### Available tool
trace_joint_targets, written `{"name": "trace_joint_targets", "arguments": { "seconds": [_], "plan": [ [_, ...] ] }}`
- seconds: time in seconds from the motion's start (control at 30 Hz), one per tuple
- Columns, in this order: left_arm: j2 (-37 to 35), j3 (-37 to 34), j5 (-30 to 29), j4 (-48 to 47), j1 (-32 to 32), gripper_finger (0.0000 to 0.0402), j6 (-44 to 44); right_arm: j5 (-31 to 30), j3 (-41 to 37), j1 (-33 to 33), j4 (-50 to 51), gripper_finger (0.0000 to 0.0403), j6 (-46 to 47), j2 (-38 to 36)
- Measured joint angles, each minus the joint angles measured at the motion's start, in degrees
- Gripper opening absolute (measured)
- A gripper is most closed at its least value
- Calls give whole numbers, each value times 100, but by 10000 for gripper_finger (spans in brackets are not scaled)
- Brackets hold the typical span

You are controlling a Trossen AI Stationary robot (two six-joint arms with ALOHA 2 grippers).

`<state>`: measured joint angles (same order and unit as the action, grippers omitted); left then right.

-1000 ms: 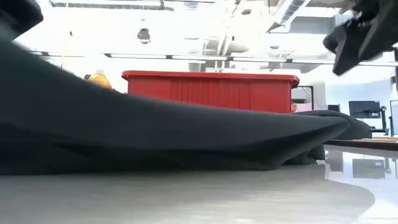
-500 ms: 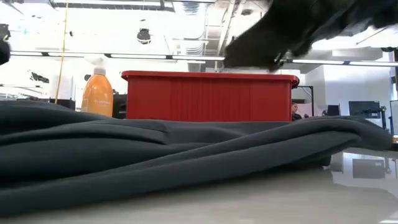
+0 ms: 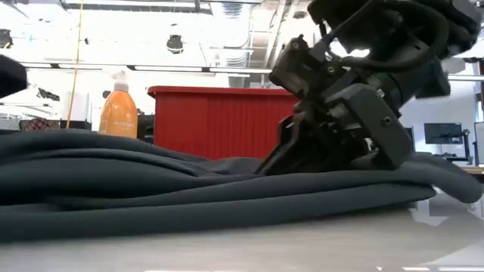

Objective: Fold laundry
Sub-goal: Fold the black shorts

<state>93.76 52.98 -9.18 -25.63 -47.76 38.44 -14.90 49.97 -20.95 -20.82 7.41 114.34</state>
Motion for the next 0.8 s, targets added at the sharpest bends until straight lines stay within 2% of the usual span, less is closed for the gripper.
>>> {"name": "trace_joint_targets", "arguments": {
  "seconds": [0.1,0.23,0.37,0.5,0.67,0.8],
  "plan": [
    [0,-1,-692,-59,214,19,-380,-10,-24,154,1000,174,-137,-270],
    [0,-1,-1187,-48,693,19,-855,-14,-563,455,1378,163,-317,-825],
    [2,-1,-1277,129,1178,19,-1145,-26,-1597,818,1261,156,-115,-1685],
    [2,-1,-1326,678,1504,19,-1970,-22,-2515,1041,1191,152,377,-2799],
    [2,-1,-1100,1427,1836,19,-2834,-21,-2882,917,1339,152,1238,-4319],
    [3,-1,-1078,1570,2004,19,-3195,-78,-2837,515,482,152,1497,-5146]
  ]
}}
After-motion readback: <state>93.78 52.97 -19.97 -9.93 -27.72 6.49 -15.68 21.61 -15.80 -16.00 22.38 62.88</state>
